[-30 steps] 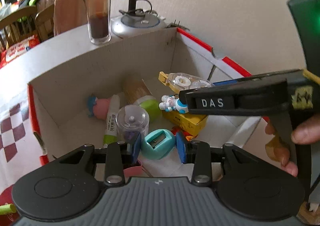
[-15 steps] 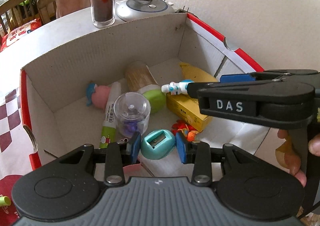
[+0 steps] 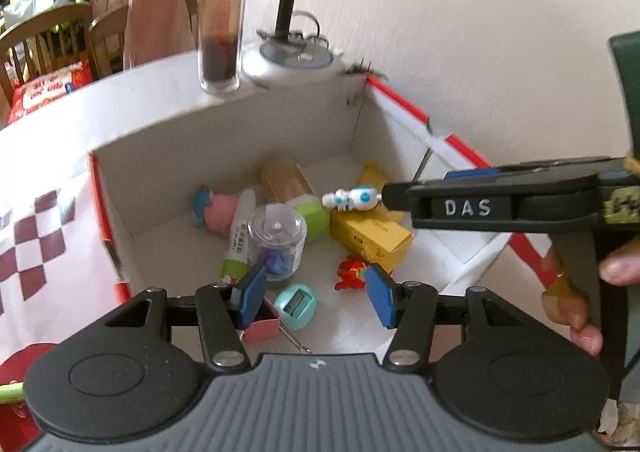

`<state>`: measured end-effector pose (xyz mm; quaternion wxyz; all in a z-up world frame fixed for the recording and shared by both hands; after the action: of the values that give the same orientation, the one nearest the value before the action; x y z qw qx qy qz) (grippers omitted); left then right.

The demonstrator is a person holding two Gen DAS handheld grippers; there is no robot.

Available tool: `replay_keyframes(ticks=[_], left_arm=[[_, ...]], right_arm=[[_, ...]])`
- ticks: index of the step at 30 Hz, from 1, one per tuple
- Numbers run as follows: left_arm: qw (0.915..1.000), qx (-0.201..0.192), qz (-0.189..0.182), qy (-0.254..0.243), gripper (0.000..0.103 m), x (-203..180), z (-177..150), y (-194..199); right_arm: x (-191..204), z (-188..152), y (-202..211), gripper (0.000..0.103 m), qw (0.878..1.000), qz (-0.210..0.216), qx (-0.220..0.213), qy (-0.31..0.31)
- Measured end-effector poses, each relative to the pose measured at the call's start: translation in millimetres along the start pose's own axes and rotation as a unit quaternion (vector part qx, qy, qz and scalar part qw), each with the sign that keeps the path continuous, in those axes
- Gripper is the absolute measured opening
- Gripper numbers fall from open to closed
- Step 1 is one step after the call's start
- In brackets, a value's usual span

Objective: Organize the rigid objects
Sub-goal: 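Open left gripper to drop the sharpener while right gripper releases the correction tape, then withdraw both grippers from the box back over the table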

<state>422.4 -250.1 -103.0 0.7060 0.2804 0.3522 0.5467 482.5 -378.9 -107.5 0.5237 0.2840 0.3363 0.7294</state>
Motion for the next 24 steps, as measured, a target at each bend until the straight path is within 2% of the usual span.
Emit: replay_keyframes(ticks=[9,17,20,24], left_arm=[[0.9981,-0.062,0.004,0.0,0.054,20.8,-11.5,62.1],[0.9946,-0.099,0.028,0.006,0.054,67.3,-39.9,117.7],[0.9937,-0.105,0.036,0.015,0.054,92.2,-55.3,136.4],[0.9915,-0.113,0.06,0.026,0.065,126.0,-78.6,157.7]], right_arm=[[38.1,2.5,36.9,0.07,0.999,0.014,-0.032,0.022],[96.5,-5.4,67.7,0.078,0.995,0.048,-0.06,0.062],[120.2,-10.8,75.0,0.08,0.994,0.047,-0.068,0.075],[155.6,-18.3,81.6,0.083,0.991,0.062,-0.074,0.09]])
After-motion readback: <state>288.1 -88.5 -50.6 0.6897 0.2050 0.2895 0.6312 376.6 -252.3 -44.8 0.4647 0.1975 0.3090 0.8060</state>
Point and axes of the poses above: each gripper's, at about its wrist camera, not at the fingertips, and y roughly against the way its jaws point, x to its left, z to its top, the point moved 5 cm from there along -y, roughly the way its jaws point, and after that the axes turned 1 degree about x, right-handed, at the moved point
